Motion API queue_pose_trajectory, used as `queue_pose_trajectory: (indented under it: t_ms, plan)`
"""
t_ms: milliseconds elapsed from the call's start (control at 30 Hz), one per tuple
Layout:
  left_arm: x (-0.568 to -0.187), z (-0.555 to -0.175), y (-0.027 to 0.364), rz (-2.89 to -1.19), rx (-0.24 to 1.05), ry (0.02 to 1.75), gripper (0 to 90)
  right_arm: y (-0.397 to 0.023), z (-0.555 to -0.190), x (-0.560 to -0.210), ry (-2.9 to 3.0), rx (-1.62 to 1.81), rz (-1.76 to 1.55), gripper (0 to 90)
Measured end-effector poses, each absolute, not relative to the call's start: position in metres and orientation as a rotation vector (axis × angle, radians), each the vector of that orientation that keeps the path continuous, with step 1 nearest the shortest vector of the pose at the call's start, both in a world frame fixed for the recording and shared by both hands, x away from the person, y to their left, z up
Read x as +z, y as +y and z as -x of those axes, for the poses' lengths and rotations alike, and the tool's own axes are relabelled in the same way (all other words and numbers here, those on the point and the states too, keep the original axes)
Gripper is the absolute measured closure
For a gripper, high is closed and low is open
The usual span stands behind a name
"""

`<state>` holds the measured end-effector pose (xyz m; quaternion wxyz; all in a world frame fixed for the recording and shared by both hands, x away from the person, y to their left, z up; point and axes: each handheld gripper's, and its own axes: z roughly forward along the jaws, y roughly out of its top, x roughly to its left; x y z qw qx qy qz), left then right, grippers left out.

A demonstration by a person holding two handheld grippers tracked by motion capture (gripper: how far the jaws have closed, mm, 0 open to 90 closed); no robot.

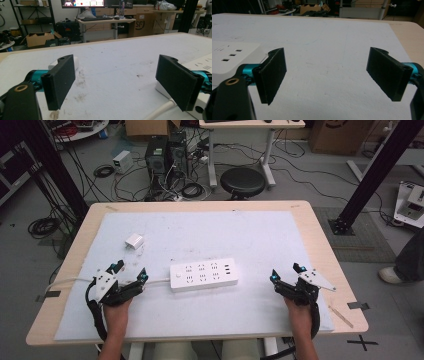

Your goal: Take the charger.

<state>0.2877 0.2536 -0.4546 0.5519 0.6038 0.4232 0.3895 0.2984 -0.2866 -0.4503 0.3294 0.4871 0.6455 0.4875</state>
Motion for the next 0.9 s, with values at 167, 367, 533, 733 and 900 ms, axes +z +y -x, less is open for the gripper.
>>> queue_pose_trajectory:
  t_ms: [167, 367, 533, 733, 900]
  plan:
    - [-0.455, -0.288, 0.253, -1.425, 0.924, 1.001, 16.1, -0.287, -0.299, -0.45, 1.689, 1.279, -1.272, 16.8]
    - [-0.454, -0.288, 0.253, -1.427, 0.921, 1.003, 16.1, -0.287, -0.299, -0.45, 1.69, 1.281, -1.274, 16.8]
    - [-0.45, -0.294, 0.253, -1.493, 0.891, 1.006, 16.2, -0.287, -0.299, -0.45, 1.699, 1.277, -1.285, 16.8]
    - [-0.416, -0.315, 0.261, -1.513, 0.796, 0.901, 16.1, -0.287, -0.3, -0.45, 1.705, 1.266, -1.281, 16.7]
    - [-0.38, -0.346, 0.273, -1.564, 0.708, 0.806, 16.1, -0.286, -0.301, -0.45, 1.711, 1.261, -1.281, 16.8]
